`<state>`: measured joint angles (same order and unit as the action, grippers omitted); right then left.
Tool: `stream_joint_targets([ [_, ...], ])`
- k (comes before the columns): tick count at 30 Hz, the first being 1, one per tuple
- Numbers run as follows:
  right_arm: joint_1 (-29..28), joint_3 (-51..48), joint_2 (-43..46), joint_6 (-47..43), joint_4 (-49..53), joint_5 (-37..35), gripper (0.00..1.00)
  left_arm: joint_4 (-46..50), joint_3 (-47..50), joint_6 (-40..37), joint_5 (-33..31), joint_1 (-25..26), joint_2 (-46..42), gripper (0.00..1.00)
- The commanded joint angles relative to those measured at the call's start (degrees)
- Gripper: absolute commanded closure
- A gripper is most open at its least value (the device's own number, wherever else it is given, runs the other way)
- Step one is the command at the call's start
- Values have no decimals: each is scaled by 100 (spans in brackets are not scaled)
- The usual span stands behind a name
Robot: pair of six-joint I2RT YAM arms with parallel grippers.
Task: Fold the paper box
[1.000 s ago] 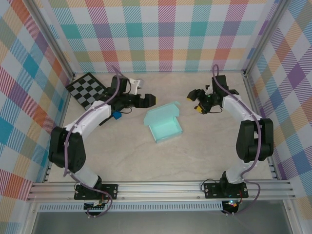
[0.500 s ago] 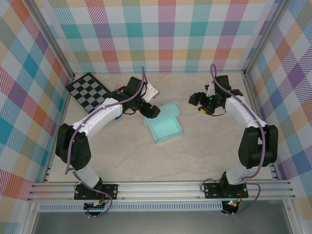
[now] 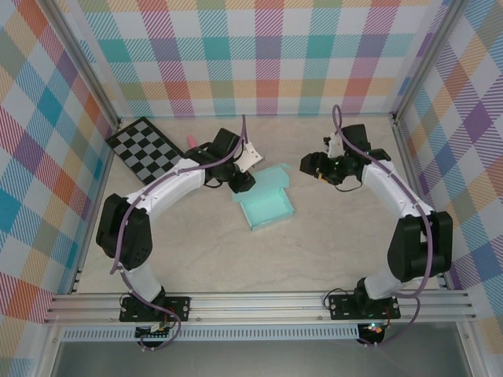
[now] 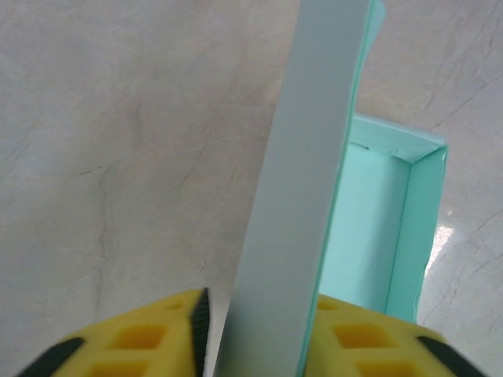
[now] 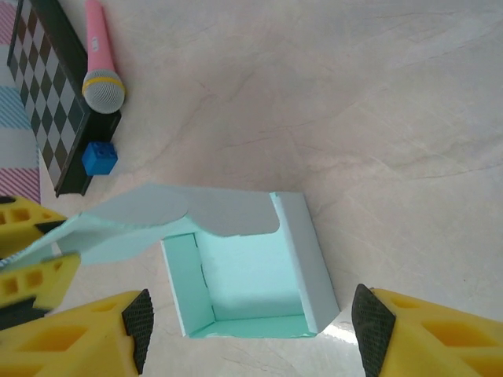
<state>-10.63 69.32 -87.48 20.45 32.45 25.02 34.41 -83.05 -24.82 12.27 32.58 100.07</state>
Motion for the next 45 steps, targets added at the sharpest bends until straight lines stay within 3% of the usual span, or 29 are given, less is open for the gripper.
stream_joint_targets([
  [1, -143, -514, 440, -596, -748, -253, 30, 65, -160, 28, 126, 29, 81, 77],
  [4, -303, -1183, 868, -1329, -1601, -118, 29, 75, -242, 306, 137, 29, 145, 85],
  [7, -706, -1647, 1244, -1988, -2163, -386, 27, 133, -393, 1004, 110, 24, 193, 100],
  [15, -2236, -2552, 1270, -3810, -3971, -745, 23, -107, -246, 2609, 593, 21, 88, 100],
  [25, -2647, -2423, -39, -4086, -5448, -439, 20, -161, -316, 3016, 505, 29, 229, 100],
  [31, -2801, -2377, -406, -3939, -5990, -1049, 17, -82, -348, 3123, 472, 28, 262, 100],
  [38, -2890, -2400, -451, -4004, -6032, -2215, 21, -91, -318, 3004, 520, 29, 252, 100],
  [45, -2598, -2445, -187, -3926, -5595, -1936, 32, 39, -256, 2484, 445, 28, 180, 100],
])
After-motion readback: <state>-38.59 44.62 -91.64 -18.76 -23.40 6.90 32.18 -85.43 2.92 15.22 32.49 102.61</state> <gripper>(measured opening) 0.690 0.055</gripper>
